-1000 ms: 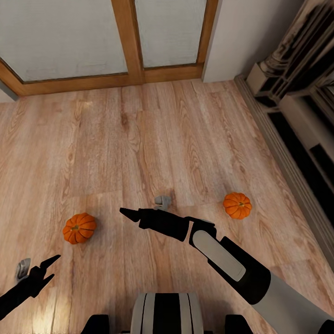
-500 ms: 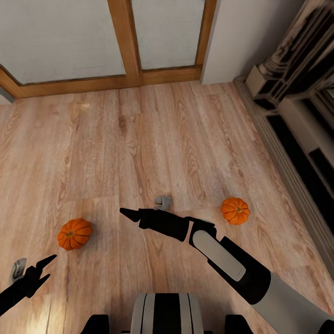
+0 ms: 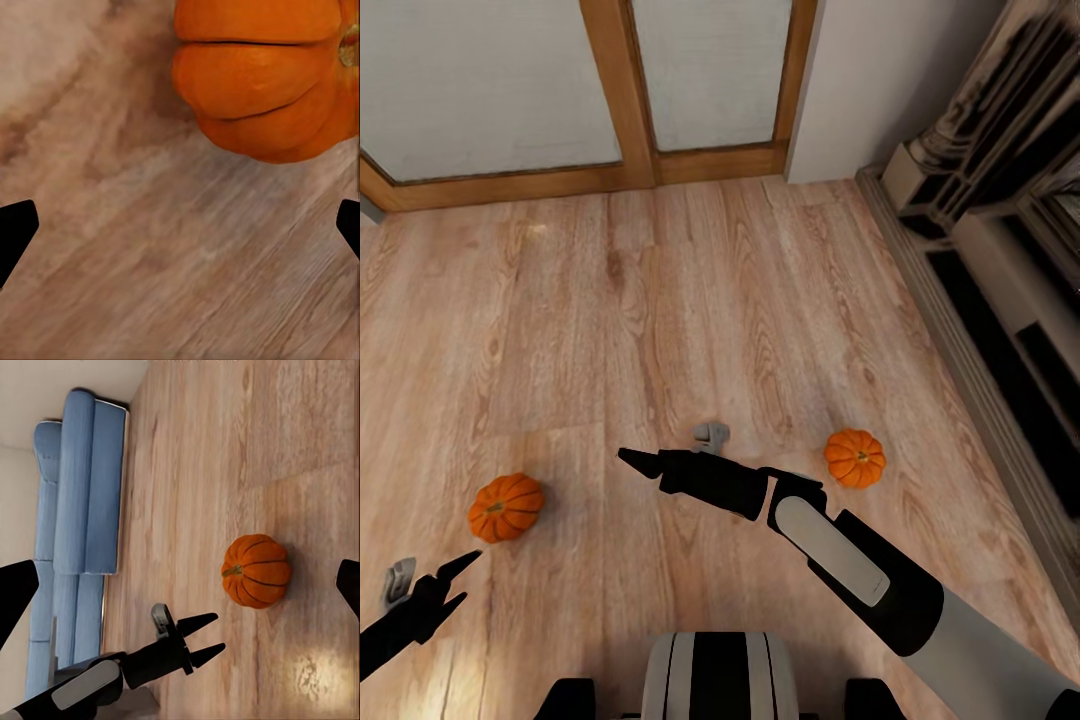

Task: Place each of the two pumpkins and all three candles from the living room inside a cabinet in the living room (use any cabinet), then make sure every cabinet is closed, and position the cauldron so it is next to a table in the living room.

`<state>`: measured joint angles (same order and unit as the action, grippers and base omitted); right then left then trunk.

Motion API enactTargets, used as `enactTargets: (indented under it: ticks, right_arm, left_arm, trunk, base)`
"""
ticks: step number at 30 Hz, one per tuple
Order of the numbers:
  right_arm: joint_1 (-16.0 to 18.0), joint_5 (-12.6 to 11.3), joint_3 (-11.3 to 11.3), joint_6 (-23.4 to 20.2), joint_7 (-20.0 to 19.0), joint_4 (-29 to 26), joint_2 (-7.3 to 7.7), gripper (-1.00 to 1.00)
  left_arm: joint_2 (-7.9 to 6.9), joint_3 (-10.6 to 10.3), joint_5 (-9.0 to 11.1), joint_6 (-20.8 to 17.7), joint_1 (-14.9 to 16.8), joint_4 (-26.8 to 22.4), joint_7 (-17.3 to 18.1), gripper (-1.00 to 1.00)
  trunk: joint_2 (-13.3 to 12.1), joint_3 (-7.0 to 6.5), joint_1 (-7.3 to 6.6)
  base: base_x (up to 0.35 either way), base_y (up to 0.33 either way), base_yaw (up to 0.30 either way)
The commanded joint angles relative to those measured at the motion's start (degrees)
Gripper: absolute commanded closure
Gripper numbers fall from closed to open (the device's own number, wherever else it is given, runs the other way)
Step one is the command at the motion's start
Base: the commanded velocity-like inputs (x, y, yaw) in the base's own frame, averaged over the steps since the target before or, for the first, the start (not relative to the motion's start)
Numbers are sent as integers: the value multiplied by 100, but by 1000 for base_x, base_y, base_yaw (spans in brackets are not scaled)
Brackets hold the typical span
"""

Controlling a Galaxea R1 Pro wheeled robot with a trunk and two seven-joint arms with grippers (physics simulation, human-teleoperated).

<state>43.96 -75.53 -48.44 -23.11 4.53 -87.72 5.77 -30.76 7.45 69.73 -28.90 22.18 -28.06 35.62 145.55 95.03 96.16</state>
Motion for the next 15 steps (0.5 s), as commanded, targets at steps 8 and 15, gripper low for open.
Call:
enactTargets:
  ticks: [8,15]
  right_arm:
    - [7,-51,-12,-3,48,-9,3,-100]
    - [5,-44,-15,-9,56,-8,3,-100]
  left_arm:
    - [-6,19,32,-45,-3,26,-1,-100]
    - [-3,147,32,-45,-2,29,6,-100]
  trunk:
    - [1,3,0]
    - [1,3,0]
  base:
    - [74,-68,0]
    - [254,-90,0]
